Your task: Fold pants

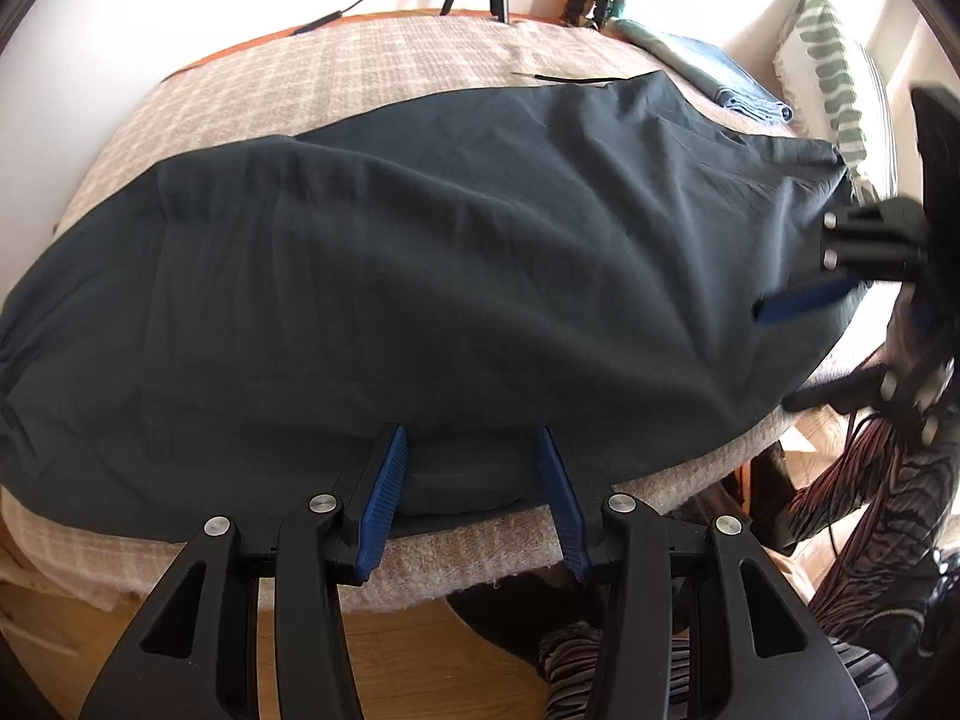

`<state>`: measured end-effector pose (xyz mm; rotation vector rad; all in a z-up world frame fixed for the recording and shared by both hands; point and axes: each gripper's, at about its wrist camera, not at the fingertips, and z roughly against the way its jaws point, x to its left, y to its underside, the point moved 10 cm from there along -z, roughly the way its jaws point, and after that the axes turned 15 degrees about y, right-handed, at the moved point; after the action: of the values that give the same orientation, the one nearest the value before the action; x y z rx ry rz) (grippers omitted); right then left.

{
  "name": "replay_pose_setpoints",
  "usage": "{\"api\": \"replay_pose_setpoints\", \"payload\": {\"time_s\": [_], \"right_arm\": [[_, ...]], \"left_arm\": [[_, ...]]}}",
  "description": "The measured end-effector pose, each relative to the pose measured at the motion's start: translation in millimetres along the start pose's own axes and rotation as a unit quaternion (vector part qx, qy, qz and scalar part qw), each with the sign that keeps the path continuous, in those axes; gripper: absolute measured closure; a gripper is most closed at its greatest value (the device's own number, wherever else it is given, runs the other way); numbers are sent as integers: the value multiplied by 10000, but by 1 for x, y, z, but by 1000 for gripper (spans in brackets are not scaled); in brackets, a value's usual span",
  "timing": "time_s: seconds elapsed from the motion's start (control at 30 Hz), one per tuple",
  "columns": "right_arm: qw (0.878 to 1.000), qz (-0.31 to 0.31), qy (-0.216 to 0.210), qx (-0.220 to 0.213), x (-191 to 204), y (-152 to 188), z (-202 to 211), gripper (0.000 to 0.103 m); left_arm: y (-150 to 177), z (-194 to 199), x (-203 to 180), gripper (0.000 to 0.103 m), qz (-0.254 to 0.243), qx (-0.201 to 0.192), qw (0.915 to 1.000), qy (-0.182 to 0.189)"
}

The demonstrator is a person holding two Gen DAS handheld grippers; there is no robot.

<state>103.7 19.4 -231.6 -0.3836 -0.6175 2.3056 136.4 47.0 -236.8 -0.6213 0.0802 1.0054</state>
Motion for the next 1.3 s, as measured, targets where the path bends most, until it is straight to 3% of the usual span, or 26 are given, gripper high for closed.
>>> {"api": "replay_pose_setpoints", "payload": {"time_s": [0.1, 0.23, 0.27, 0.37, 0.43, 0.53, 0.6, 0.67, 0.73, 0.8, 0.87, 1.0, 1.03, 1.07, 1.1, 1.13, 1.17, 1.23, 1.3], "right_arm": [[9966, -753, 80, -328, -60, -10, 26, 57], [9786, -1768, 841, -627, -180, -22, 41, 25], [9739, -1905, 1084, -587, -212, -22, 35, 21], [9569, -2500, 1468, -173, -289, -10, 10, 21], [9515, -2779, 1317, 50, -317, -3, -8, 21], [9500, -3020, 766, 225, -326, 5, -30, 21], [9493, -3096, 495, 241, -320, 6, -39, 36], [9520, -3041, 183, 281, -308, 3, -44, 83], [9590, -2803, 323, 287, -297, -1, -41, 98], [9631, -2548, 836, 215, -301, -8, -40, 99], [9564, -2593, 1326, 230, -318, -11, -40, 99], [9565, -2447, 1543, 387, -318, -13, -49, 98], [9577, -2367, 1585, 400, -315, -13, -49, 91], [9578, -2337, 1623, 408, -313, -14, -48, 77], [9578, -2349, 1616, 361, -312, -14, -44, 69], [9568, -2387, 1638, 263, -311, -16, -38, 63], [9557, -2430, 1650, 182, -311, -18, -32, 63], [9536, -2477, 1711, 49, -309, -21, -19, 59], [9512, -2531, 1763, -110, -304, -25, -4, 44]], "left_arm": [[6, 4, 2, 59, 10, 4, 10000, 22], [6, 9, 11, 59, 196, -35, 9998, -14], [6, 10, 13, 59, 285, -80, 9996, 34], [6, 6, 12, 59, 369, -167, 9992, 60], [6, 5, 10, 59, 295, -152, 9994, -1], [7, 8, 11, 59, 336, -195, 9992, 16], [7, 9, 14, 59, 411, -246, 9988, 66], [8, 11, 16, 59, 431, -279, 9987, 75], [8, 10, 15, 59, 406, -297, 9987, 53], [9, 12, 15, 59, 402, -345, 9986, 44], [9, 13, 17, 59, 498, -431, 9978, 92], [11, 27, 27, 59, 760, -710, 9946, -23], [13, 35, 33, 59, 878, -821, 9927, -83], [15, 45, 42, 59, 1046, -972, 9897, -132], [18, 56, 53, 59, 1252, -1154, 9853, -159], [22, 68, 66, 56, 1488, -1360, 9793, -191], [26, 81, 80, 50, 1748, -1578, 9716, -230], [38, 106, 112, 45, 2316, -2009, 9514, -297], [52, 127, 145, 42, 2860, -2395, 9272, -343]]}}
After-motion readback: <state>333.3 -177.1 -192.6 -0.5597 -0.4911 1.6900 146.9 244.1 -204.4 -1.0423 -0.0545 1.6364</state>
